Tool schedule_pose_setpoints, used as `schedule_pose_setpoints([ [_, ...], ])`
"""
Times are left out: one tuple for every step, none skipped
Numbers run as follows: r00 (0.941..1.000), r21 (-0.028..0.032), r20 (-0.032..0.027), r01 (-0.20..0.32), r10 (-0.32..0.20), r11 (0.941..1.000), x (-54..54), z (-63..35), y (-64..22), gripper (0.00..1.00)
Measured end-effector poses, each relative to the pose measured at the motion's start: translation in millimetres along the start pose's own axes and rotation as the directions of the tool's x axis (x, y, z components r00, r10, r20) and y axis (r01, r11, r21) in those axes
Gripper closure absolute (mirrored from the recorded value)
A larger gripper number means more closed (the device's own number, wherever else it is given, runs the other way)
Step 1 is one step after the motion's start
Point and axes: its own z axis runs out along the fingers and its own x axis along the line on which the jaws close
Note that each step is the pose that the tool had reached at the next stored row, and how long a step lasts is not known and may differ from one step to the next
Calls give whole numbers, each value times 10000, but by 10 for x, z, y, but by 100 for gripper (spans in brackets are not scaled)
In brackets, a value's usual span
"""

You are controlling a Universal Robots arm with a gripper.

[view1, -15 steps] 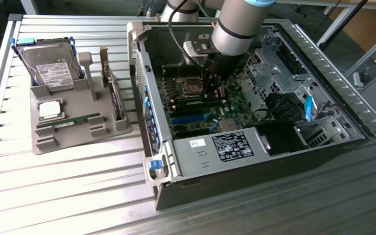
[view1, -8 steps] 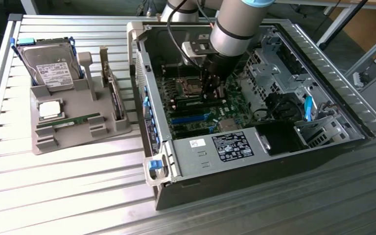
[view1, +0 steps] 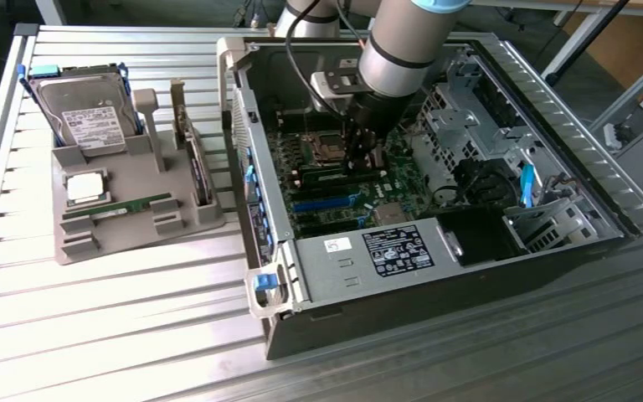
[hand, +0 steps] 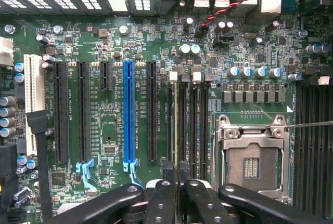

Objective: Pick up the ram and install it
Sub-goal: 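Insert the ram into the slot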

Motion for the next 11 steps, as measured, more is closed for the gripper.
schedule_pose_setpoints([
  [10000, 1, -1, 0, 0, 10000, 0, 0, 0, 82],
  [10000, 1, -3, 0, 0, 10000, 0, 0, 0, 82],
  [10000, 0, -8, -1, 1, 10000, -1, -11, 0, 82],
  [10000, 1, -7, 0, 0, 10000, -1, -23, 0, 82],
  [10000, 1, -7, 0, 0, 10000, -3, -47, 1, 82],
  [10000, 1, -8, 0, 0, 10000, -5, -89, 2, 82],
  [10000, 2, -6, -1, 1, 10000, -6, -110, 2, 82],
  [10000, 2, -6, 0, 0, 10000, -7, -131, 3, 82],
  [10000, 1, -8, 0, 0, 10000, -9, -161, 3, 82],
  [10000, 1, -8, 0, 0, 10000, -10, -174, 4, 82],
  [10000, 2, -6, 0, 0, 10000, -13, -187, 4, 84],
])
